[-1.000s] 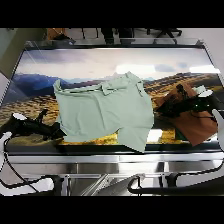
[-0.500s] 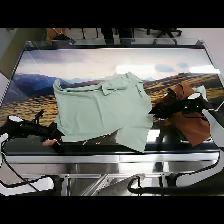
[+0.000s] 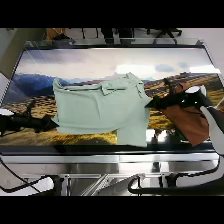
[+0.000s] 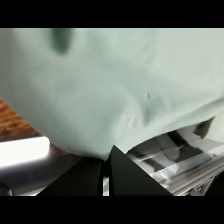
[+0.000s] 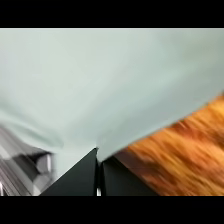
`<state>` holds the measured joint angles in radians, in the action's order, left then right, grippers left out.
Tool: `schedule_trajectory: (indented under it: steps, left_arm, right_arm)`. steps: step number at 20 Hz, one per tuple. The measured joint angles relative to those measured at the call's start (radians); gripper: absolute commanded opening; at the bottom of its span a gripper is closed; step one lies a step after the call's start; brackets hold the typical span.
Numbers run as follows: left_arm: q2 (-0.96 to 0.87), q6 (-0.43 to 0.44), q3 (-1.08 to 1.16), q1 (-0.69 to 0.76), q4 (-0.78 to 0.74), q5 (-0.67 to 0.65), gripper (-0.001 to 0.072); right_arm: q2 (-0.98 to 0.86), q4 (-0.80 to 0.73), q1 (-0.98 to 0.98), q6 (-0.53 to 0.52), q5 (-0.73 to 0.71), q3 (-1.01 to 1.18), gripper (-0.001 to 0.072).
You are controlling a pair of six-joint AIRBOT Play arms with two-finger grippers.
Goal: Fold the shirts.
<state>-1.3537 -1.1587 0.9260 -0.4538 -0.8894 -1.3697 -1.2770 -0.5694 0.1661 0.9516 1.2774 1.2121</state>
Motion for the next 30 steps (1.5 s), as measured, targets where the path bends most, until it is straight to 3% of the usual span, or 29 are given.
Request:
schedule_trajectory:
  steps: [5,10,14,19,22,25,30]
  left_arm:
    - [0.227,0.000,0.438,-0.036,0.275,-0.095,0.0012]
    - [0.428,-0.010,0.972,-0.142,0.395,-0.063,0.0012]
    - [0.517,-0.053,1.199,-0.130,0.194,-0.029,0.0012]
    - [0.481,-0.073,1.091,0.178,-0.220,-0.024,0.0012]
    - [0.364,-0.076,0.971,0.325,-0.409,-0.016,0.0012]
    - [0.203,-0.058,0.863,0.377,-0.483,-0.006,0.0012]
    - [-0.155,0.022,0.780,0.358,-0.531,0.036,0.0012]
  right_arm:
    - [0.266,0.243,0.037,-0.112,-0.056,0.311,0.0019]
    - [0.497,0.249,0.047,-0.153,-0.183,0.597,0.0019]
    - [0.591,0.173,0.048,-0.153,-0.262,0.711,0.0018]
    - [0.546,0.030,0.048,-0.055,-0.238,0.743,0.0017]
    - [0.438,-0.007,0.048,0.012,-0.135,0.724,0.0018]
    - [0.308,-0.027,0.031,0.052,-0.072,0.618,0.0017]
    - [0.043,-0.035,-0.051,0.024,-0.164,0.382,0.0016]
